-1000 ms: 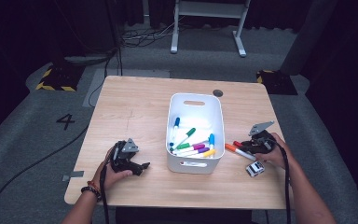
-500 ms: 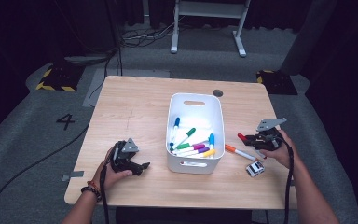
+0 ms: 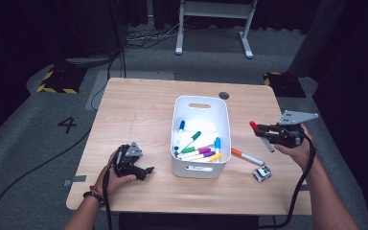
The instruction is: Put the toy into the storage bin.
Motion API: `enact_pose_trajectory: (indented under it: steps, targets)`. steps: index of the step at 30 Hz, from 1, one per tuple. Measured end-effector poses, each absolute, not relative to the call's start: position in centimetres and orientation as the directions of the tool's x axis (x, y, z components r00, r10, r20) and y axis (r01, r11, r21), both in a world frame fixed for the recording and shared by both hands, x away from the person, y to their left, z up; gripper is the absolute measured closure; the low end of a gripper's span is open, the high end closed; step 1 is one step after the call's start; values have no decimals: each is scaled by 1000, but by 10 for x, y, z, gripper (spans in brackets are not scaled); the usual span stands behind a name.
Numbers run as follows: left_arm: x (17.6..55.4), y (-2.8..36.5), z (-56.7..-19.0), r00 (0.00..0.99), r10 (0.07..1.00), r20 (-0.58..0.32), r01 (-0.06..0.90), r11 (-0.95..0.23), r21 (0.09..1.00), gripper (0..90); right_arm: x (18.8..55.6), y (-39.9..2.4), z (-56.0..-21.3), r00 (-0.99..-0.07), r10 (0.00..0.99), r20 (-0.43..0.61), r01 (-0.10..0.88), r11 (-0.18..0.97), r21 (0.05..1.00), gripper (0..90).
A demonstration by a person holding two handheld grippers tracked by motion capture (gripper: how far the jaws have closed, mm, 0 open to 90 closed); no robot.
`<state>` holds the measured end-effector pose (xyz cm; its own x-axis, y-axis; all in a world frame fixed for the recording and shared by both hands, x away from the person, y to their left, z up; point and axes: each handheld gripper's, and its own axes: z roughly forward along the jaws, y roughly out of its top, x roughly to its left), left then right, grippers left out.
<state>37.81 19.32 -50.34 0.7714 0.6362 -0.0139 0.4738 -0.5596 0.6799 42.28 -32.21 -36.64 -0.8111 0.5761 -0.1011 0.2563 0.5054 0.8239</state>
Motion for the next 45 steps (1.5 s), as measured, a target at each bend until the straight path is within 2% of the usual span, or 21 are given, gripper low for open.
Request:
enact_pose_trajectory:
  steps: [9, 18, 45]
  targets:
    - [378, 193, -503, 772, 635, -14, 473, -560, 680, 138, 413, -288, -327, -835, 532, -139, 182, 506, 843, 747]
    - [378, 193, -503, 771, 637, -12, 473, -560, 680, 138, 409, -248, -306, -871, 452, -192, 102, 549, 829, 748]
    - [378, 193, -503, 771, 636, -13, 473, -560, 680, 138, 406, -168, -294, -919, 329, -217, 25, 597, 802, 747]
